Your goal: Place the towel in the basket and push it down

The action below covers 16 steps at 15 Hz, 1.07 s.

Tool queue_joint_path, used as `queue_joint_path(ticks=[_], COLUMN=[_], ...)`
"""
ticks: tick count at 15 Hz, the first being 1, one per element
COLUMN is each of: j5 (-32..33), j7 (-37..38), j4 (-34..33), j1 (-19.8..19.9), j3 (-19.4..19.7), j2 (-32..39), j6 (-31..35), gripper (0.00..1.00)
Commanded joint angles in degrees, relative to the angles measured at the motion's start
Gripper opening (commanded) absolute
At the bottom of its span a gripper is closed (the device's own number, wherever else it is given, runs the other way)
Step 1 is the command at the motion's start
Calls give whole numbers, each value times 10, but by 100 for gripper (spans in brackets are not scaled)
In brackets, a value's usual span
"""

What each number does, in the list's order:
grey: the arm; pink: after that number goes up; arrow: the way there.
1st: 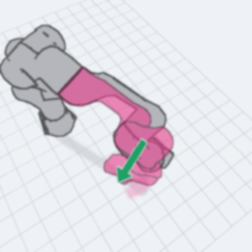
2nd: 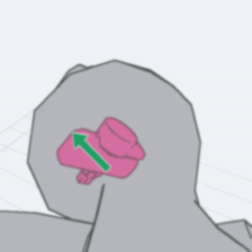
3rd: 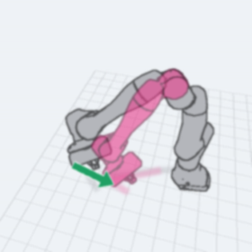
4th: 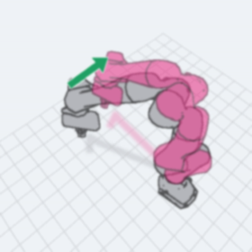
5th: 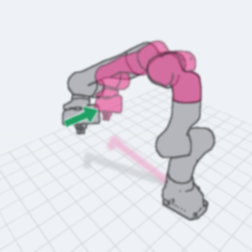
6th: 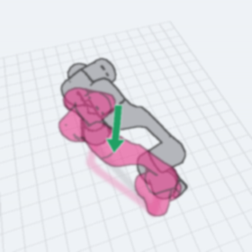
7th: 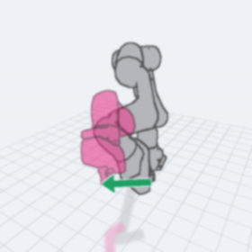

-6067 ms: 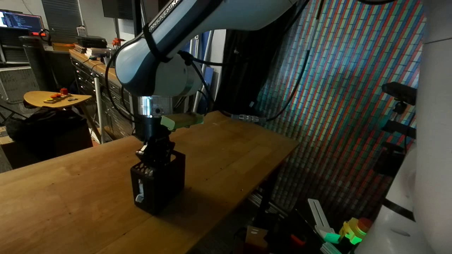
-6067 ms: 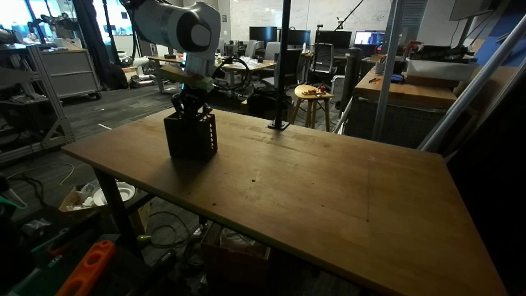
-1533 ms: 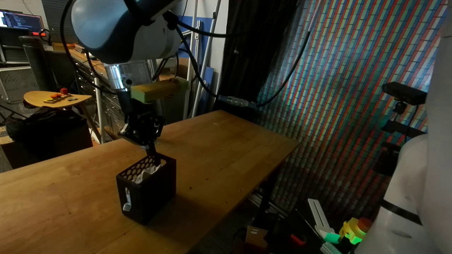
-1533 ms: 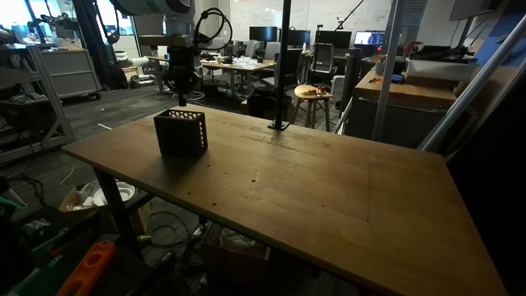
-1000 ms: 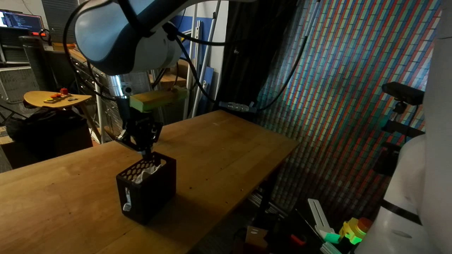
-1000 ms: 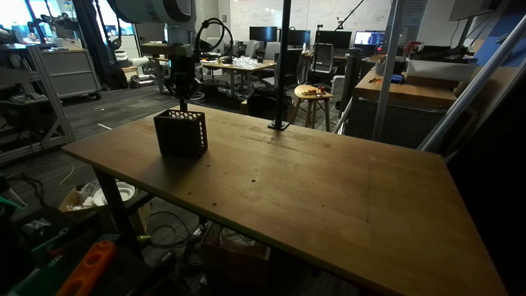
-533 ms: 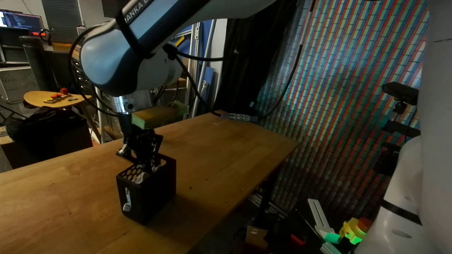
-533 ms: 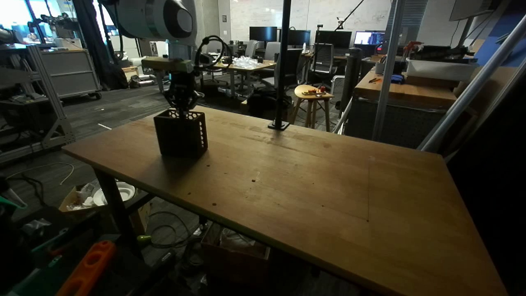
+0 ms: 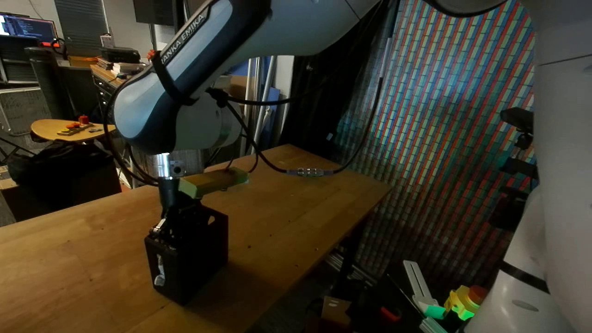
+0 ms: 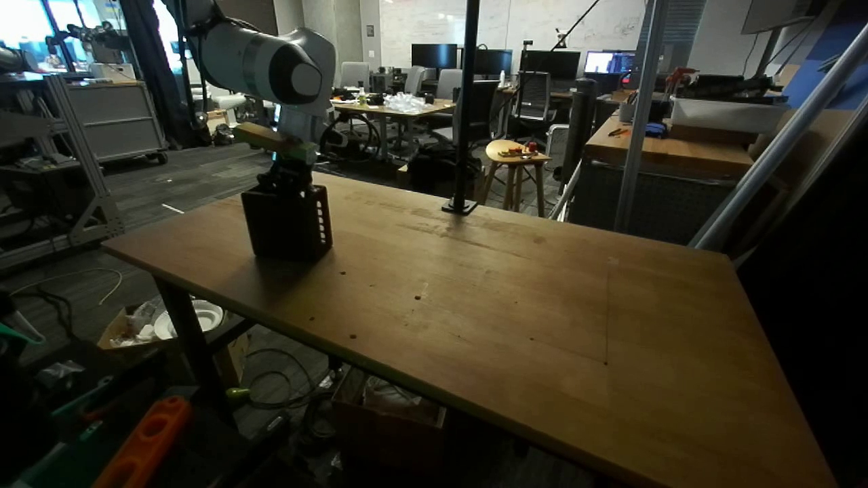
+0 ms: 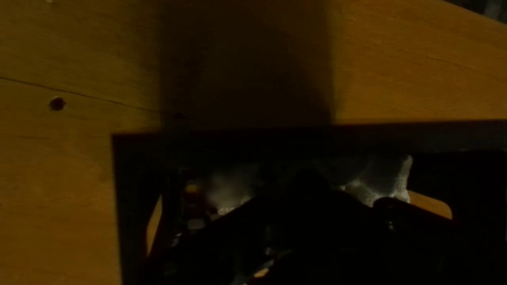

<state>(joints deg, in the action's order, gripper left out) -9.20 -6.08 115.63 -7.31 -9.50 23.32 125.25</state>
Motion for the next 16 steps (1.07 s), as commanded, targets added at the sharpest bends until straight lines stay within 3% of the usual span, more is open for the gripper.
queue_joint_path(ticks=[1, 6, 16], j5=[-64, -94, 7], j7=[-59, -76, 46], j4=[21, 45, 95], j1=[22, 28, 2], j3=[-24, -24, 0], j2=[24, 1, -175], j6=[32, 30, -36], gripper=[0, 0, 0])
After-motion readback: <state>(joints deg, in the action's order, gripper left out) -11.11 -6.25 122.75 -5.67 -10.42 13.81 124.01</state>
